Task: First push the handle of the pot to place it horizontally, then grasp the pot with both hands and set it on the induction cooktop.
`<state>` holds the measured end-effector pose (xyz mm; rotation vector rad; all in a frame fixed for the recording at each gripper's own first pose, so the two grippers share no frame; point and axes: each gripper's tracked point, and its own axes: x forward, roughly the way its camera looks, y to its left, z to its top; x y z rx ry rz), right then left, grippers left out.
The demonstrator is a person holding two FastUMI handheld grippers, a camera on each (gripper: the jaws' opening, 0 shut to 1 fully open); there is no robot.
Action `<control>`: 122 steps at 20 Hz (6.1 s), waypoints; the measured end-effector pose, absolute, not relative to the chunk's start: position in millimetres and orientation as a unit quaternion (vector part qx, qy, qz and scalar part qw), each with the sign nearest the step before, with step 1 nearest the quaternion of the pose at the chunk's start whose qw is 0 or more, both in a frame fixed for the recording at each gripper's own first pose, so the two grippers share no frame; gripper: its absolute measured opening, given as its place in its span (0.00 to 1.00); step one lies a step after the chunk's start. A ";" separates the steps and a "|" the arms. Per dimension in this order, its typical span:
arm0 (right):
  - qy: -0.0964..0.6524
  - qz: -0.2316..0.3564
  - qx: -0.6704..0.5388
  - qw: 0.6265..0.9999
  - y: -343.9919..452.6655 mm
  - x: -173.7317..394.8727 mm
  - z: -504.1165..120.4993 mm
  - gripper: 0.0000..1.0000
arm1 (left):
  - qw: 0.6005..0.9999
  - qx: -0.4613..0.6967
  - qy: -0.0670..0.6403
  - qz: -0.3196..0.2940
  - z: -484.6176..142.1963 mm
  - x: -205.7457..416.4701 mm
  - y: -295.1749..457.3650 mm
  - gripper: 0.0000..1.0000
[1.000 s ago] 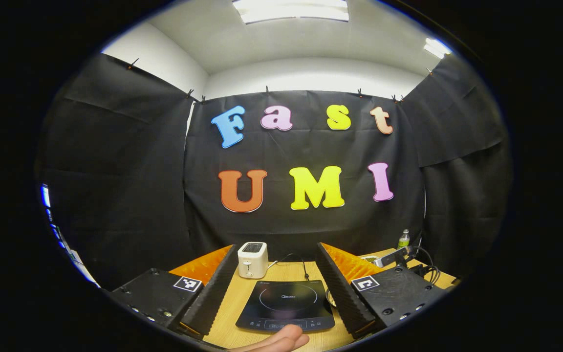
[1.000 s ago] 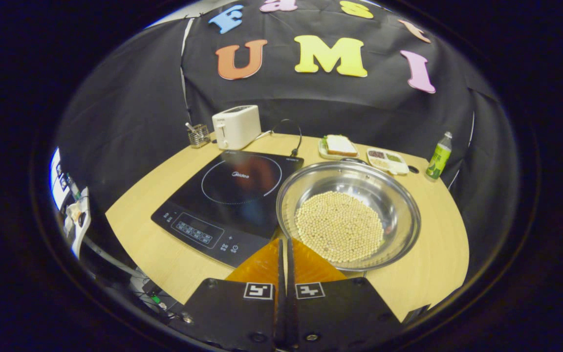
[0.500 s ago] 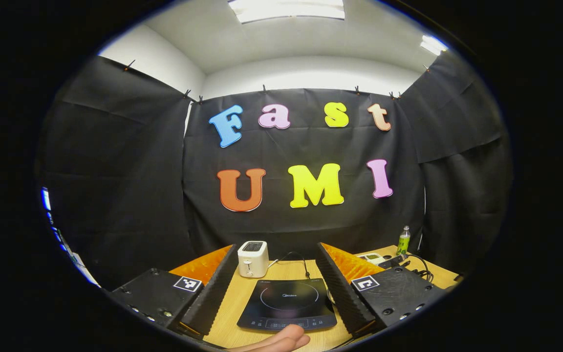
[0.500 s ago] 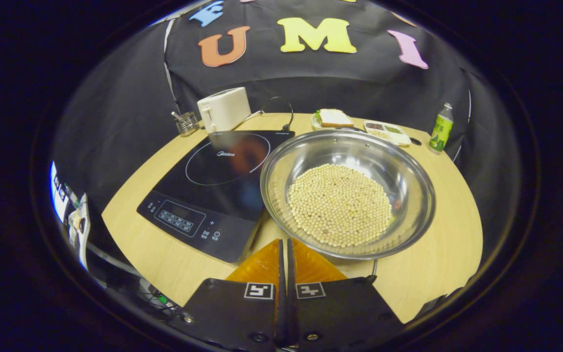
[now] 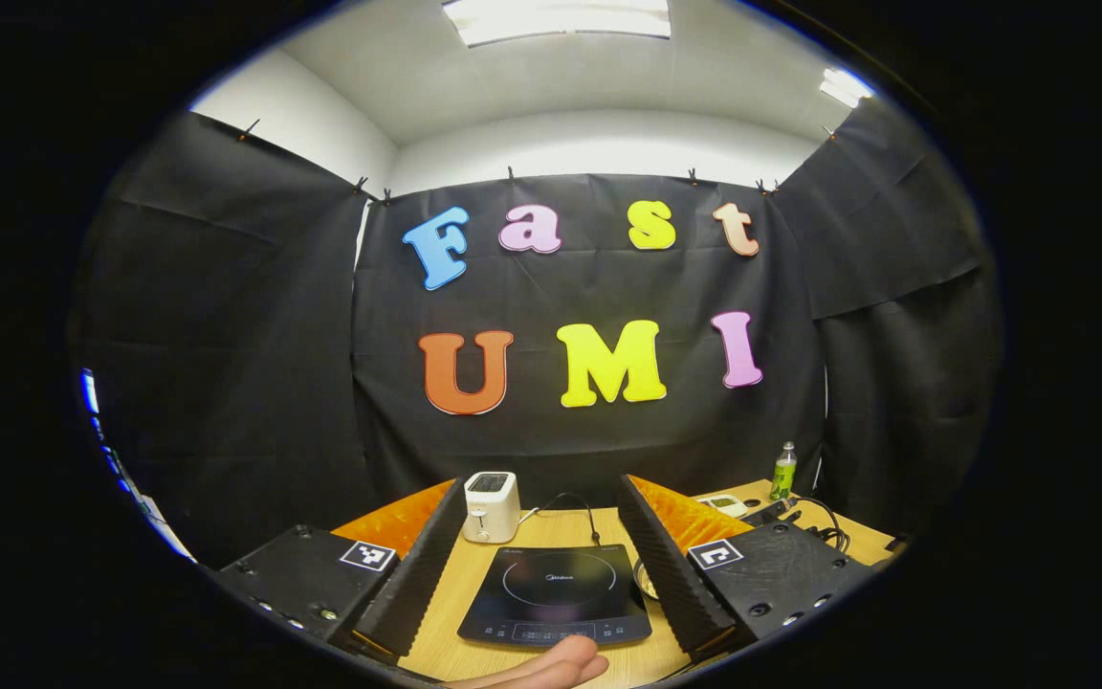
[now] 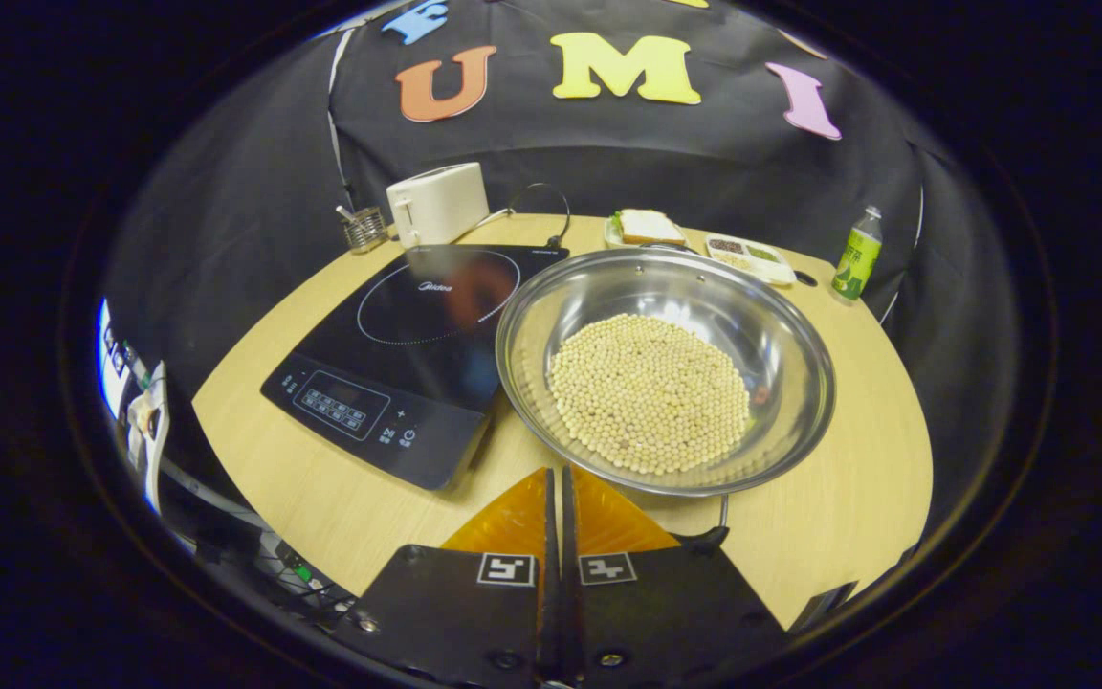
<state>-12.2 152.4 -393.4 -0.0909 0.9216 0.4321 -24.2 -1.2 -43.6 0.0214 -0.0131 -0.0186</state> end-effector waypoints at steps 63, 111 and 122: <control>0.298 0.044 0.005 0.954 -68.3 152.7 -385.3 0.17 | 0.993 -0.034 0.100 -0.052 -178.7 76.8 -55.3 0.95; 0.388 0.043 0.081 0.917 -63.3 177.9 -424.8 0.61 | 0.911 -0.012 0.398 -0.112 -388.1 165.7 -165.6 0.55; 0.374 0.034 0.071 0.924 -61.8 132.2 -363.8 0.60 | 0.927 -0.014 0.353 -0.126 -329.8 133.2 -156.8 0.53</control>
